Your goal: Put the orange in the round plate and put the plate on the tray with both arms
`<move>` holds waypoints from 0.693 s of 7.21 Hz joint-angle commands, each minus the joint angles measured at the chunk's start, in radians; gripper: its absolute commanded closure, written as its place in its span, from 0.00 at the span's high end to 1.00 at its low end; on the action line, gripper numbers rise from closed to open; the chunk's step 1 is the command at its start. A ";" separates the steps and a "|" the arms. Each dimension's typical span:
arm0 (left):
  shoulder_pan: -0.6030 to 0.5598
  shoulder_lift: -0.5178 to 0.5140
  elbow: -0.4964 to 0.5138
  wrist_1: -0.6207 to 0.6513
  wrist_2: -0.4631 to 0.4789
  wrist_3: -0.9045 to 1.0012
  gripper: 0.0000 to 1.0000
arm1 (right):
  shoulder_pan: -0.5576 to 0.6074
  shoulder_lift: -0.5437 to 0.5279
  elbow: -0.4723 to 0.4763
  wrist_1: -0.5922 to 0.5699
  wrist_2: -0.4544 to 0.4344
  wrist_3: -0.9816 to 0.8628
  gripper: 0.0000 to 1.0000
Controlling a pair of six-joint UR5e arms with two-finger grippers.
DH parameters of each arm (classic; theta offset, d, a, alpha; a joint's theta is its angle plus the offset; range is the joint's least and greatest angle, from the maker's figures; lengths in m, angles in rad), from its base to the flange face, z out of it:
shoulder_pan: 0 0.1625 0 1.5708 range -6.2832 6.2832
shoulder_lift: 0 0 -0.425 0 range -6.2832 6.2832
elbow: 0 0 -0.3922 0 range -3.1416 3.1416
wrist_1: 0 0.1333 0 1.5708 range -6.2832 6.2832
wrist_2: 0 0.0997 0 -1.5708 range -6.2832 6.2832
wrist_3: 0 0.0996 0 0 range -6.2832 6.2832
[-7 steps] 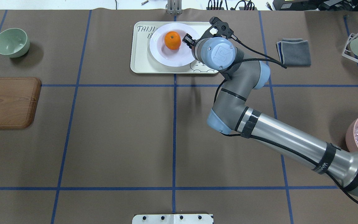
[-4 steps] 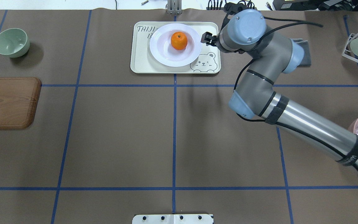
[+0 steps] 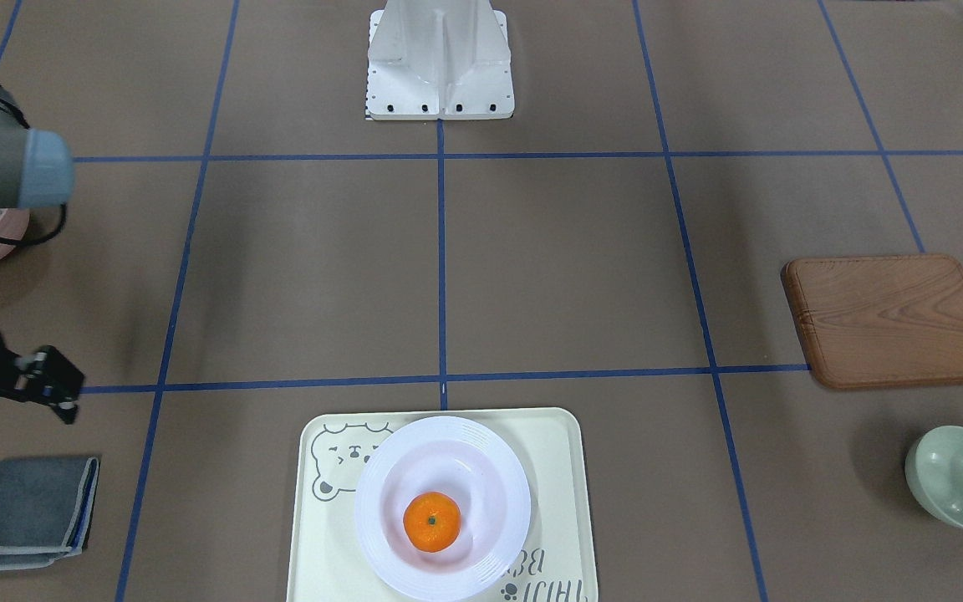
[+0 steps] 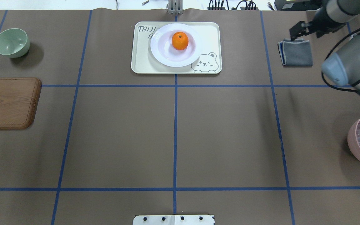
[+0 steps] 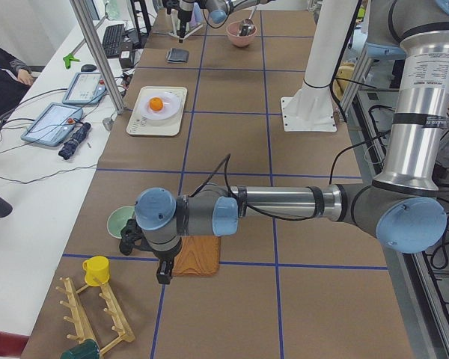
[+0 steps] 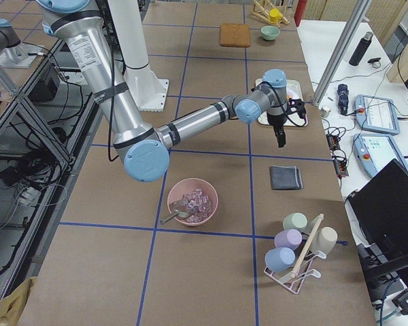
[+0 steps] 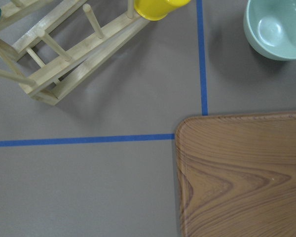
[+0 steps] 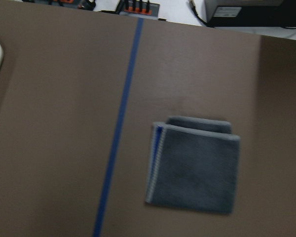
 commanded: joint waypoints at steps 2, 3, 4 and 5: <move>0.006 0.037 -0.147 0.102 0.007 0.002 0.99 | 0.268 -0.220 0.110 -0.173 0.151 -0.378 1.00; 0.006 0.040 -0.150 0.100 0.006 0.004 0.99 | 0.349 -0.291 0.105 -0.171 0.202 -0.476 1.00; 0.006 0.043 -0.150 0.097 0.004 0.004 0.99 | 0.403 -0.368 0.113 -0.167 0.205 -0.566 1.00; 0.006 0.052 -0.150 0.097 -0.003 0.004 0.99 | 0.440 -0.428 0.117 -0.167 0.195 -0.630 1.00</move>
